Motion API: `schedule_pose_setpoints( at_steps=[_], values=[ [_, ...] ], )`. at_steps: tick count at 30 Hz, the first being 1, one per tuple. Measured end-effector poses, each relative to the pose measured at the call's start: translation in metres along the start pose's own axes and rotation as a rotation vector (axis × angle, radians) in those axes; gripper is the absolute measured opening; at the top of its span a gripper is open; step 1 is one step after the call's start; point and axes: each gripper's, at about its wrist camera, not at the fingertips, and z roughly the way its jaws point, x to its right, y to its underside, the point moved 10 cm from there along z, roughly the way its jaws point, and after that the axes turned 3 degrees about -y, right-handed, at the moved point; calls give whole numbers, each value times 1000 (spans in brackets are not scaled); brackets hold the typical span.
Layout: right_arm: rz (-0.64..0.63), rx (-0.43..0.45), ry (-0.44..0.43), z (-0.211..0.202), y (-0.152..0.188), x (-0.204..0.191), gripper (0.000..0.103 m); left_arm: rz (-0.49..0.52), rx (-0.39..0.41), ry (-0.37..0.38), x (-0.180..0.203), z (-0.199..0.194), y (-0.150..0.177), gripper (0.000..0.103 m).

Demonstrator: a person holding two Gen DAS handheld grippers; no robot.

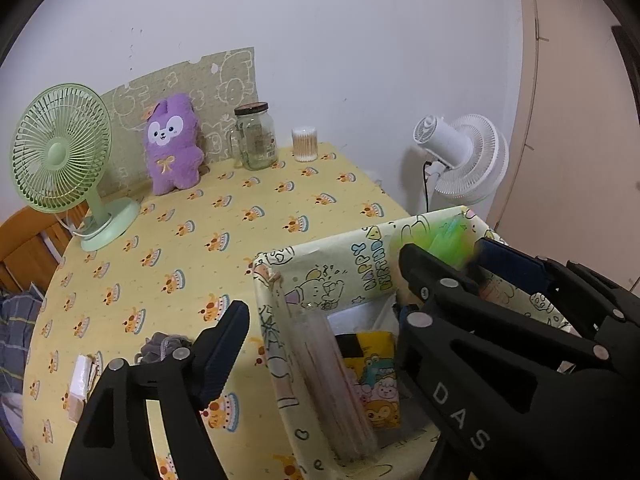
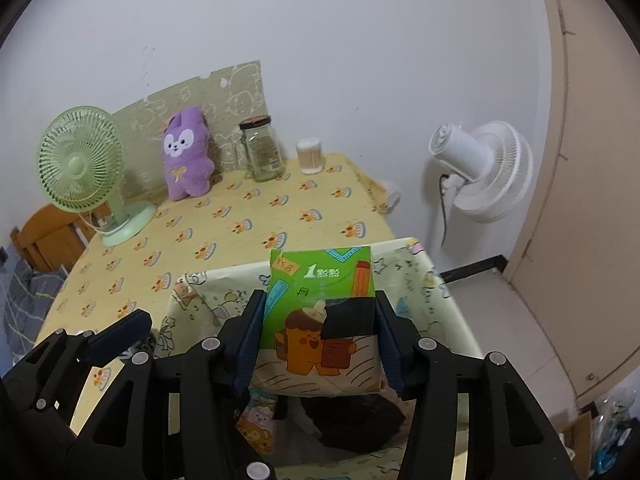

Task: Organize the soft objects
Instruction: 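Lower and release the pen bag in the box while the right tool releases the snack box there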

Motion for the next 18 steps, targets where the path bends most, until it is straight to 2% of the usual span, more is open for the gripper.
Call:
schedule_pose_setpoints(
  at_steps=[8, 18],
  values=[
    [21, 3, -40, 1, 1, -10, 83, -9, 1, -4, -6, -2, 0, 83],
    [6, 10, -27, -9, 1, -22, 86, -15, 33, -7, -17, -14, 1, 90]
  ],
)
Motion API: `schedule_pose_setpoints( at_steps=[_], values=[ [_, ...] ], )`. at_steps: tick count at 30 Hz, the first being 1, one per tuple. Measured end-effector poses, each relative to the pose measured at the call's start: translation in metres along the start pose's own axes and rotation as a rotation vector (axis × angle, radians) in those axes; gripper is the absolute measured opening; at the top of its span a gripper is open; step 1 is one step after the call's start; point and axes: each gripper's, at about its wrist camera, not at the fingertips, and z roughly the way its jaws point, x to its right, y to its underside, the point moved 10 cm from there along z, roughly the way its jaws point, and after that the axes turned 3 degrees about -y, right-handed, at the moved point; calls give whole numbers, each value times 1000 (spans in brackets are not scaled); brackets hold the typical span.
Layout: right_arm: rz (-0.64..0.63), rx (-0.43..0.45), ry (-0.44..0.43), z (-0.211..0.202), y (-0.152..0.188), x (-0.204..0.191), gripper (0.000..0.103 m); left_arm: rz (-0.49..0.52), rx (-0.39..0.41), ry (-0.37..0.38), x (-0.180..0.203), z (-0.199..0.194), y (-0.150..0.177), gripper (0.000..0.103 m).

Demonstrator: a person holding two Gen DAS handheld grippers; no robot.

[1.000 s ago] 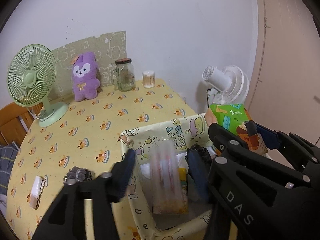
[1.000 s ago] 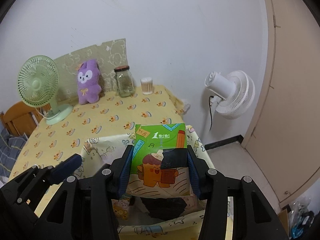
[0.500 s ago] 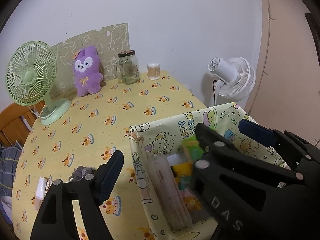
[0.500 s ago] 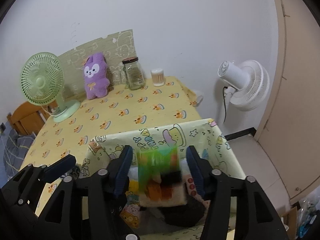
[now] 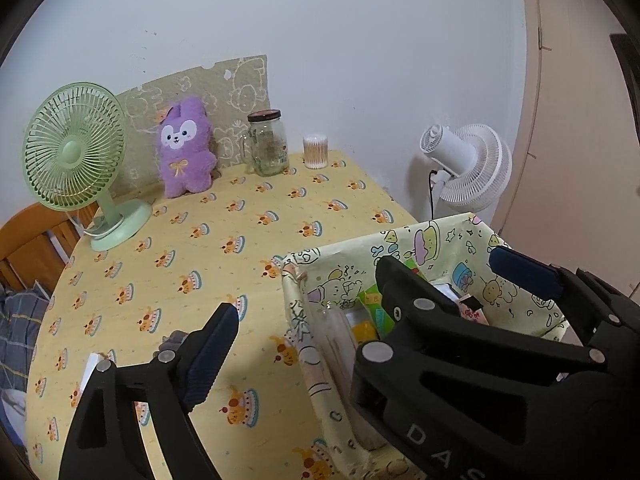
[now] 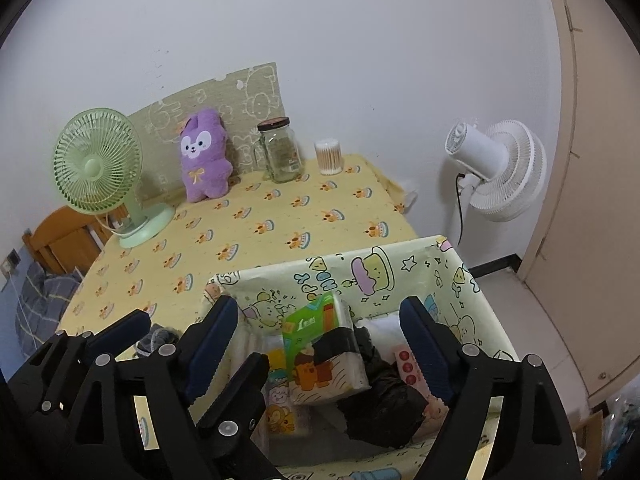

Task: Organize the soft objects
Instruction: 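Lower and release the pen bag in the box while the right tool releases the snack box there, then withdraw both tools from the box toward the grey pouch and white cloth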

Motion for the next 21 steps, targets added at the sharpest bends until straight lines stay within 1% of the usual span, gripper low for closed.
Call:
schedule_pose_setpoints(
  at_steps=[3, 5, 12, 17, 21],
  values=[
    [-5, 7, 18, -6, 1, -4, 87, 3, 10, 2, -4, -5, 1, 91],
    [-3, 16, 28, -11, 1, -6, 91, 5, 16, 4, -6, -9, 1, 92],
    [-15, 40, 54, -23, 1, -17, 93, 8, 29, 7, -17, -21, 4, 94],
    [-12, 63, 64, -33, 1, -26, 98, 7, 44, 8, -25, -32, 4, 95],
    [-16, 80, 74, -40, 0, -34, 99, 9, 58, 9, -31, -40, 5, 96]
  ],
)
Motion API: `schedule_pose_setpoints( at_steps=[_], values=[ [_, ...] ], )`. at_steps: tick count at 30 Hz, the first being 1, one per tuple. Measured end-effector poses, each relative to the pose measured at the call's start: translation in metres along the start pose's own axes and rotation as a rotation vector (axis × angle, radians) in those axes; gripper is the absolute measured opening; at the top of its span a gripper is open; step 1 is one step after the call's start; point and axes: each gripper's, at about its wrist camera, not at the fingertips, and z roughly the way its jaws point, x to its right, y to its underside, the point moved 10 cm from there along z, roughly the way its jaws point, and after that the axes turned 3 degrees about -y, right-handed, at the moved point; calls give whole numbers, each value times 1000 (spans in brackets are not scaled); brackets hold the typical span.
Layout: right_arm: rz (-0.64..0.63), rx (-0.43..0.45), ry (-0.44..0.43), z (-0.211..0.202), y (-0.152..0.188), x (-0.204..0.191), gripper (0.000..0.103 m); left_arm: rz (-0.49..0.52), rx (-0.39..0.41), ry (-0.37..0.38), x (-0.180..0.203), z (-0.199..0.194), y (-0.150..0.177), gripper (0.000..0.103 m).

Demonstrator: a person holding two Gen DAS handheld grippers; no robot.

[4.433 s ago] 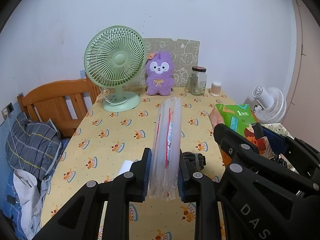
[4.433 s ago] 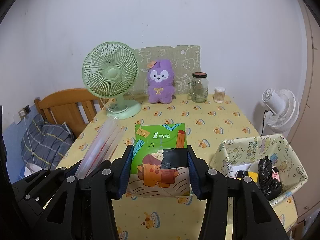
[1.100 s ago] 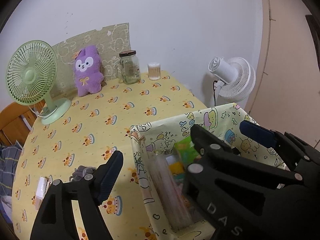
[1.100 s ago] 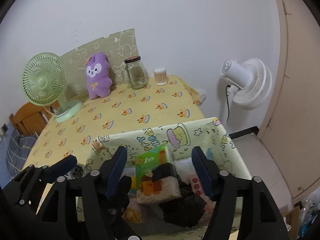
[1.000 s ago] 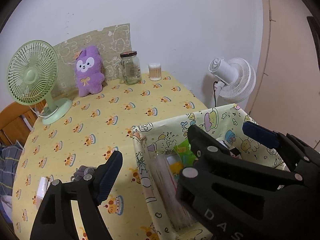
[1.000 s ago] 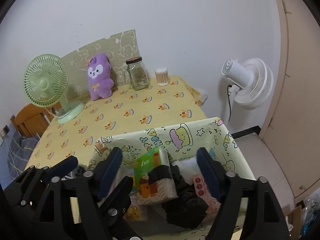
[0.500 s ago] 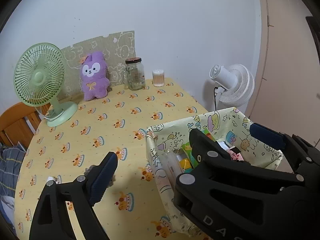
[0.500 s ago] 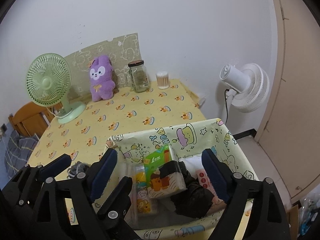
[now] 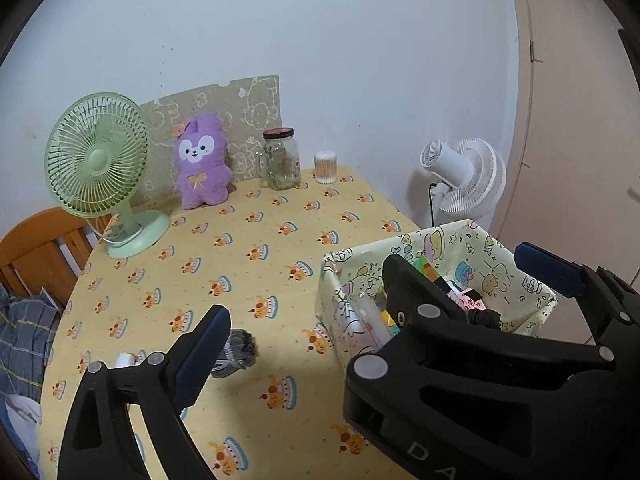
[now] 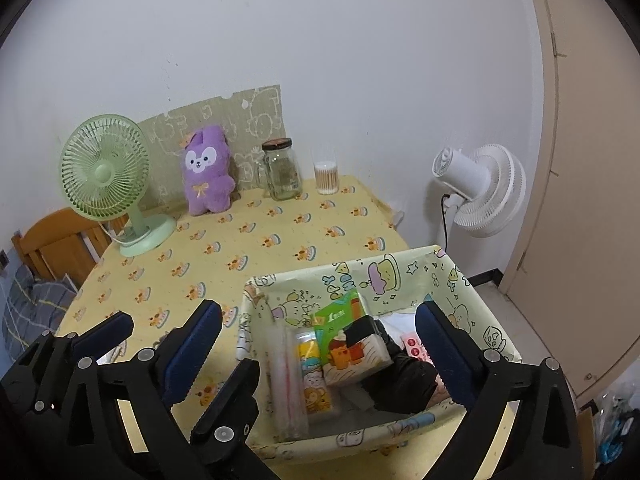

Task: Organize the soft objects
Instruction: 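Withdraw both tools from the box toward the grey pouch and white cloth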

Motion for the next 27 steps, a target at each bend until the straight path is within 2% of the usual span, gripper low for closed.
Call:
schedule_pose_setpoints(
  at_steps=[15, 27],
  values=[
    [-20, 48, 7, -27, -7, -36, 102, -12, 46, -13, -33, -29, 0, 97],
    [-42, 67, -16, -30, -6, -67, 103, -29, 67, -53, -62, -40, 4, 99]
  ],
)
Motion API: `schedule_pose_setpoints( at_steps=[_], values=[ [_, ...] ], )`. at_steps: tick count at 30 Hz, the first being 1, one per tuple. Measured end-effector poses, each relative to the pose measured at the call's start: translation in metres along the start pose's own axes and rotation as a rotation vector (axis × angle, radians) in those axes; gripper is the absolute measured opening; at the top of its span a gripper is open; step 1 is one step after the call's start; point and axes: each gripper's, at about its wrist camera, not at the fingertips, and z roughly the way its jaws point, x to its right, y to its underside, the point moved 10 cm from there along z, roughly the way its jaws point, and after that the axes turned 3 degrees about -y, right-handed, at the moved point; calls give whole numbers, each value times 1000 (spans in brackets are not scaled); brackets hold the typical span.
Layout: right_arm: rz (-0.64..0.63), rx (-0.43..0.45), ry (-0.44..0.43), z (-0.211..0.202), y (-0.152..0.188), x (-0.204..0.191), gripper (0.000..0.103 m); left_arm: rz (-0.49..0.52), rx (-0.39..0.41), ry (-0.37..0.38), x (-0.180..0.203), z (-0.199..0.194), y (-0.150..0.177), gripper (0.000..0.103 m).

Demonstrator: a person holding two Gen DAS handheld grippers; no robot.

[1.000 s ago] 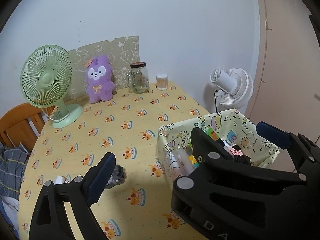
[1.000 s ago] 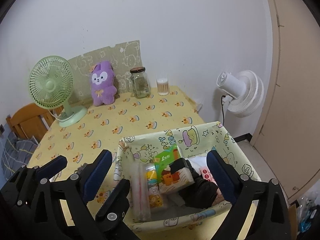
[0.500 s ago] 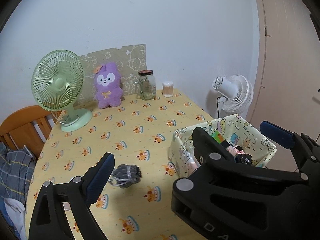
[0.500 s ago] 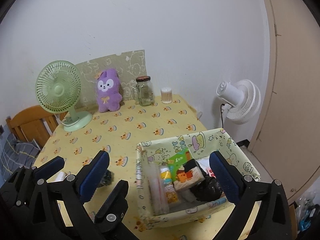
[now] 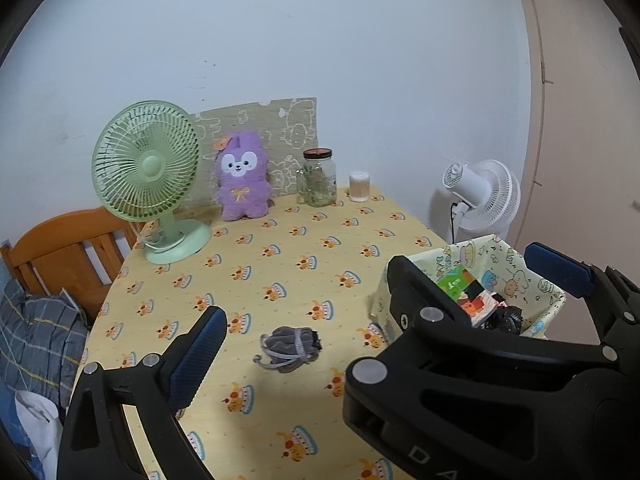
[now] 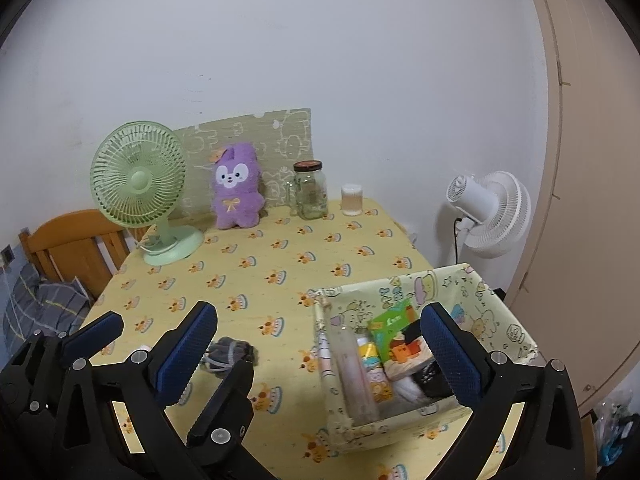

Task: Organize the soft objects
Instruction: 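Withdraw both tools from the box toward the grey pouch and white cloth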

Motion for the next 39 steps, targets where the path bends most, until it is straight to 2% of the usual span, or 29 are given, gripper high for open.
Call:
schedule_pose_setpoints(
  at_steps=[19, 39],
  values=[
    [-37, 3, -50, 14, 18, -46, 103, -28, -14, -59, -46, 4, 24, 100],
    [-101, -68, -88, 62, 50, -87, 103, -87, -110, -112, -89, 43, 67, 101]
  ],
)
